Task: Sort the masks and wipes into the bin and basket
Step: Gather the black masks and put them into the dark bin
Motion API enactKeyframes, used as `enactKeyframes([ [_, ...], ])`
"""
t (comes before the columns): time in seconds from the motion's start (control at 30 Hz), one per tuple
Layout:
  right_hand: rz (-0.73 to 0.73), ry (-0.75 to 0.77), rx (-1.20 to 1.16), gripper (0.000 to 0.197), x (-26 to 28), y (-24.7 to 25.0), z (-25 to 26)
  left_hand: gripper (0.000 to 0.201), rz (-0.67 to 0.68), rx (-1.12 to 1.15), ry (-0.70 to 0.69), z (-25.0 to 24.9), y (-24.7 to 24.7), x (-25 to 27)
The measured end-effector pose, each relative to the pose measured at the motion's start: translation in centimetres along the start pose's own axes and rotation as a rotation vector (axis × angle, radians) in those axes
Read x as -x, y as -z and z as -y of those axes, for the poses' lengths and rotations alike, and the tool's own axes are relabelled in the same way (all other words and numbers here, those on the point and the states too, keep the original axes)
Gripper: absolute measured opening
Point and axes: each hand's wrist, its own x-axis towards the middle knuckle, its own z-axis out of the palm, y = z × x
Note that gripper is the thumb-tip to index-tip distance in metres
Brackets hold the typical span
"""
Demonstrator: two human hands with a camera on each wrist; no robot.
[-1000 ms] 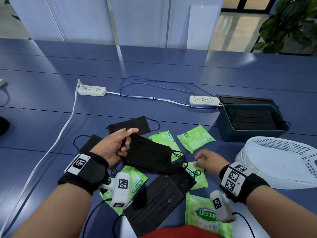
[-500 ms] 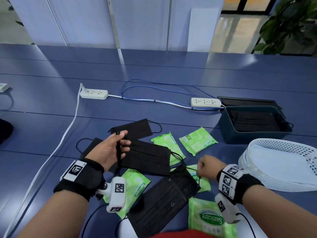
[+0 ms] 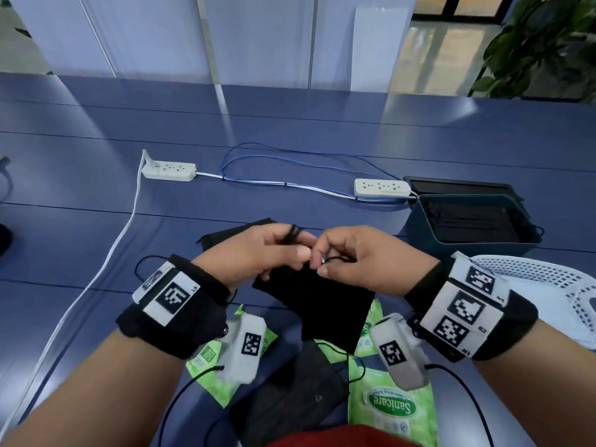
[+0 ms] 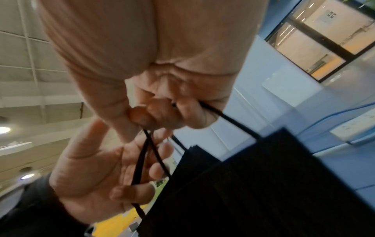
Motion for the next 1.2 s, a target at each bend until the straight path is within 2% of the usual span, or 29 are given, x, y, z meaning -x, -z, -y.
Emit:
enactKeyframes([
  [0.1,-0.058,0.088,-0.059,0.009,-0.9,-0.3,0.9,0.047,0.107,-0.054,-0.050,-1.8,-0.5,-0.2],
  [0.2,-0.085,0.146,-0.082,0.017,-1.2,0.3,1.3,0.045,0.101,-0.066,-0.052,-3.0,0.0,-0.1],
  [0.33,-0.109,0.161,-0.103,0.030,-1.4,0.6,0.4,0.022,0.094,-0.193,0.018,-3.6,0.2,0.2],
  [0.43,-0.166,0.138,-0.132,0.031,-1.5,0.5,-0.6,0.023,0.061,-0.194,0.039,-3.7,0.1,0.2],
  [0.5,-0.186,0.120,-0.134,0.026,-1.6,0.3,-1.2,0.021,0.029,-0.159,0.037,-3.8,0.4,0.1],
  [0.6,-0.198,0.033,-0.082,0.028,-1.6,-0.1,-2.5,0.006,0.012,0.019,-0.001,-4.5,0.5,0.2],
  [0.7,-0.183,-0.004,-0.056,0.035,-1.7,-0.5,-4.1,0.021,0.025,0.188,-0.049,-5.1,1.0,0.3],
  [0.8,-0.220,-0.006,-0.167,0.041,-1.4,-0.8,-5.2,0.028,-0.009,0.200,-0.063,-5.3,1.6,0.2],
  [0.9,-0.228,0.006,-0.203,0.056,-1.3,-1.1,-5.4,0.030,-0.045,0.118,-0.049,-4.9,1.6,0.1],
  [1.0,-0.123,0.003,-0.191,0.084,-1.5,-1.8,-5.3,0.029,-0.018,0.071,-0.032,-4.5,0.8,-0.1],
  [1.03,-0.093,-0.004,-0.170,0.088,-1.5,-2.1,-5.2,0.027,-0.016,0.073,-0.041,-4.5,0.4,-0.2],
  [1.13,-0.121,-0.026,0.009,0.083,-1.8,-3.0,-5.0,0.023,-0.042,0.102,-0.089,-5.2,-0.2,-0.2],
  [1.2,-0.164,-0.072,0.195,0.065,-2.1,-3.3,-5.0,0.023,-0.083,0.088,-0.118,-5.9,0.1,0.0],
])
